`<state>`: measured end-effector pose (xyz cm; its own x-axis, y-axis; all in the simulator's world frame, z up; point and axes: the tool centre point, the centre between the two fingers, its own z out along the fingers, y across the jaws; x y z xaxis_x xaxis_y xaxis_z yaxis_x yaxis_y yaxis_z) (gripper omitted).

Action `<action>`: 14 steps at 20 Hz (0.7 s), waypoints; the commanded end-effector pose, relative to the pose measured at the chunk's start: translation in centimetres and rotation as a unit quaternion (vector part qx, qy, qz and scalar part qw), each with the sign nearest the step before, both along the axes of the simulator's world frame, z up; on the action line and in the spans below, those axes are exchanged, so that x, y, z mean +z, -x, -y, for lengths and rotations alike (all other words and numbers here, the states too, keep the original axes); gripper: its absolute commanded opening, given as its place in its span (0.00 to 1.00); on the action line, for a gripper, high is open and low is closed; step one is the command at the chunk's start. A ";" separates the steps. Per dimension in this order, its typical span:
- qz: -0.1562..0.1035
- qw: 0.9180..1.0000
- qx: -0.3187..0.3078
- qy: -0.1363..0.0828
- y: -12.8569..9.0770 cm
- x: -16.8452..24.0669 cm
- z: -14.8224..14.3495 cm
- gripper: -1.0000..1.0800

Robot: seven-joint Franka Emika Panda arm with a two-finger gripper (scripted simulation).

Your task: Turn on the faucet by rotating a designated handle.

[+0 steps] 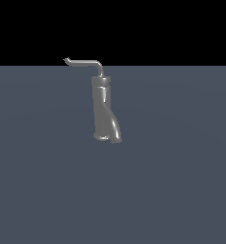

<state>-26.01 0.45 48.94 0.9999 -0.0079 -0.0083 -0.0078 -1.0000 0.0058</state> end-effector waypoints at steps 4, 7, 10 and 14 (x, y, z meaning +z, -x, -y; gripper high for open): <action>0.002 1.000 -0.002 0.001 -0.2 0.1 -0.1 0.00; 0.008 1.000 -0.005 0.006 -0.7 0.3 -0.2 0.00; 0.011 1.000 -0.006 0.008 -0.9 0.4 -0.3 0.00; 0.010 1.000 -0.007 0.007 -1.0 0.4 -0.3 0.00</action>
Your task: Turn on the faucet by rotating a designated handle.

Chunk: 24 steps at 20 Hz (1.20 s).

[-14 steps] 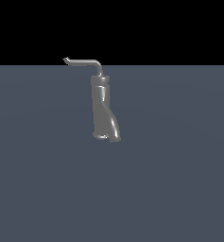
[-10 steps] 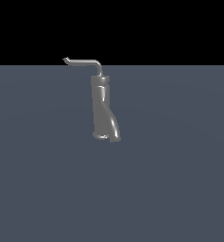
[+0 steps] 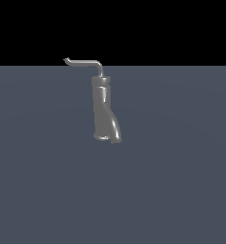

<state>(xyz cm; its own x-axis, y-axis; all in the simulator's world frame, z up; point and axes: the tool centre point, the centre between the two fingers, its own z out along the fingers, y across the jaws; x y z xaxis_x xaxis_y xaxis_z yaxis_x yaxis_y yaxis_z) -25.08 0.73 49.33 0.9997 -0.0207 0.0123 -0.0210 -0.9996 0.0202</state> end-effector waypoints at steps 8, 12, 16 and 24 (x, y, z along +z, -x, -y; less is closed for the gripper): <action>0.000 1.000 -0.028 -0.007 -1.7 0.0 -0.3 0.00; 0.000 0.998 -0.055 -0.014 -3.2 -0.2 -0.7 0.00; -0.002 0.996 -0.090 -0.021 -5.2 -0.4 -1.1 0.00; -0.007 0.984 -0.177 -0.035 -10.2 -1.6 -2.4 0.00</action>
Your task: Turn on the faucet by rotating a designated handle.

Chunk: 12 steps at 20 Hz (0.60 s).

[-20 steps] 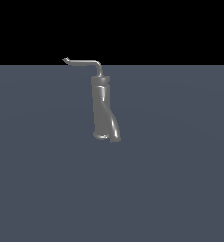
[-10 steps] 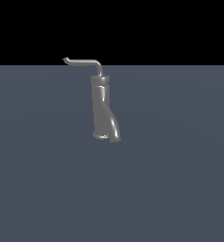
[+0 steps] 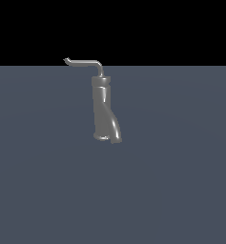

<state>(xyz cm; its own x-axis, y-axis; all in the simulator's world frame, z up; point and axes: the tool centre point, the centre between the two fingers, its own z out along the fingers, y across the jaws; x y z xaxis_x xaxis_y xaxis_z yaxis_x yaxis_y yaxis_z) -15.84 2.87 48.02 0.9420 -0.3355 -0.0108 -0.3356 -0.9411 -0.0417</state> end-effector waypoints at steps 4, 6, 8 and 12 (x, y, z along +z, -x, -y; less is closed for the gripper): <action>-0.005 0.998 -0.063 -0.008 -3.5 -1.2 -1.0 0.00; -0.007 0.996 -0.086 -0.009 -4.7 -1.7 -1.4 0.00; -0.009 0.994 -0.109 -0.011 -5.9 -2.3 -1.8 0.00; -0.014 0.988 -0.155 -0.012 -8.3 -3.6 -2.7 0.00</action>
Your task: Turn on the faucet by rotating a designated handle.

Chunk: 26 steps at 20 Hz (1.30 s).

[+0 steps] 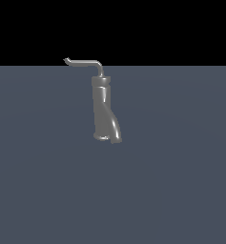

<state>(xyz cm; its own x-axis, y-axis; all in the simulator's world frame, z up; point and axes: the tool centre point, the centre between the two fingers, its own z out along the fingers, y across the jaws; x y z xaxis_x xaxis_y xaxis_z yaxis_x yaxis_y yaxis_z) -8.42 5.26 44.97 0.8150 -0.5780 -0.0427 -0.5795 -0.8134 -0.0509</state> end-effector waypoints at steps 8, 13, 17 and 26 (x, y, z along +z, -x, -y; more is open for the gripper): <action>-0.010 0.994 -0.111 0.001 -5.5 -3.6 -2.3 0.00; -0.013 0.985 -0.169 0.006 -8.2 -5.9 -3.7 0.00; -0.015 0.977 -0.215 0.011 -10.3 -8.0 -4.9 0.00; -0.013 0.953 -0.302 0.024 -13.9 -12.4 -7.3 0.00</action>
<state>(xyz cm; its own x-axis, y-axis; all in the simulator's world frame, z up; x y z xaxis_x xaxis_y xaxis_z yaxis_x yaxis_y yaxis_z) 4.94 12.21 33.25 0.3583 -0.9333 -0.0253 -0.9336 -0.3583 -0.0017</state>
